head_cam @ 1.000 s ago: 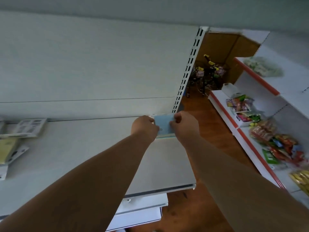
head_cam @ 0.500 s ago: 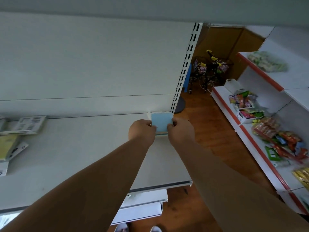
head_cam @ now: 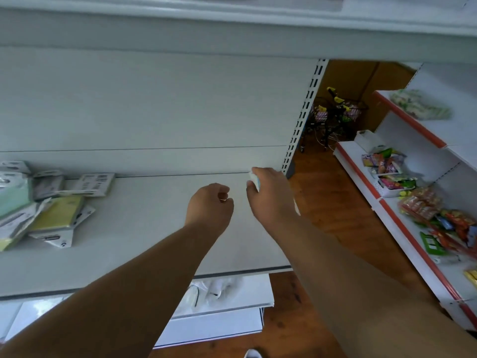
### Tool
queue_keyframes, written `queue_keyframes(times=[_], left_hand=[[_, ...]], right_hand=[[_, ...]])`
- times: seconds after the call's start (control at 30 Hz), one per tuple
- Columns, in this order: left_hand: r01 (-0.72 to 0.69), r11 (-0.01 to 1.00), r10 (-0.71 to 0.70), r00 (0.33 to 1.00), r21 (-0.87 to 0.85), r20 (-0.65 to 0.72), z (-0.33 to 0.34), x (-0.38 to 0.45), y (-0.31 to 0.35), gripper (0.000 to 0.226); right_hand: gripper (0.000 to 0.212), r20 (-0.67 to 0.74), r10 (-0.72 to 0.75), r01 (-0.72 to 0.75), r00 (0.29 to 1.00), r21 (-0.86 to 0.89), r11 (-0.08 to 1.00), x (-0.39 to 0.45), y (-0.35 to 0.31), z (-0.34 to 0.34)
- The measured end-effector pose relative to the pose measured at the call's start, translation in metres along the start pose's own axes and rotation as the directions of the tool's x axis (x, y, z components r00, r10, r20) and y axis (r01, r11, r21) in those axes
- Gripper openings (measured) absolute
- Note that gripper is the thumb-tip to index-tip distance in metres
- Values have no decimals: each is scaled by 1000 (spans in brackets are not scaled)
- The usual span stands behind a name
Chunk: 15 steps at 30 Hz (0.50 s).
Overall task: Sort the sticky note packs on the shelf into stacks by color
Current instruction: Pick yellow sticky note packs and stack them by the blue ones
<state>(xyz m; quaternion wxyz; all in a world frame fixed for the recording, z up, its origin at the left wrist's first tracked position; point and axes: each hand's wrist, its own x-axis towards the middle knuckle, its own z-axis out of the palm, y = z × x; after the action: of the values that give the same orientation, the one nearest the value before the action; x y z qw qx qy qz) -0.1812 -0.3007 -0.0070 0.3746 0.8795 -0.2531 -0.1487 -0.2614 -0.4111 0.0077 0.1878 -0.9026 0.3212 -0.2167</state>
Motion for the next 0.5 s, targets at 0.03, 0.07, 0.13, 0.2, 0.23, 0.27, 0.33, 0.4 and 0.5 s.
queue_keyframes(times=[0.03, 0.07, 0.13, 0.2, 0.23, 0.27, 0.33, 0.4, 0.5], left_hand=[[-14, 1000, 14, 1000, 13, -3, -15, -5, -13, 33], [-28, 999, 29, 999, 30, -14, -31, -8, -27, 31], [-46, 997, 49, 998, 67, -45, -66, -13, -58, 29], [-43, 996, 49, 996, 83, -81, -105, -17, -94, 27], [-51, 996, 59, 994, 80, -96, -124, -18, -113, 27], [-56, 995, 63, 993, 78, -100, -144, -19, -132, 26], [-52, 995, 61, 993, 88, -104, -182, -22, -168, 27], [-54, 994, 66, 990, 93, -127, -222, -24, -203, 28], [-26, 999, 32, 990, 47, -139, -271, -30, -245, 29]], right_hand=[[35, 12, -23, 23, 1000, 24, 999, -5, -17, 5], [35, 23, -46, 45, 999, 41, 998, -10, -33, 11], [36, 38, -77, 74, 996, 75, 994, -20, -70, 26], [36, 44, -96, 90, 994, 111, 990, -33, -112, 48], [35, 48, -100, 94, 994, 127, 988, -39, -134, 63], [35, 51, -97, 89, 994, 145, 985, -45, -158, 79], [32, 71, -78, 62, 994, 201, 978, -60, -205, 111], [30, 109, -83, 55, 991, 236, 970, -73, -253, 142], [20, 181, -78, 37, 980, 222, 974, -82, -307, 169]])
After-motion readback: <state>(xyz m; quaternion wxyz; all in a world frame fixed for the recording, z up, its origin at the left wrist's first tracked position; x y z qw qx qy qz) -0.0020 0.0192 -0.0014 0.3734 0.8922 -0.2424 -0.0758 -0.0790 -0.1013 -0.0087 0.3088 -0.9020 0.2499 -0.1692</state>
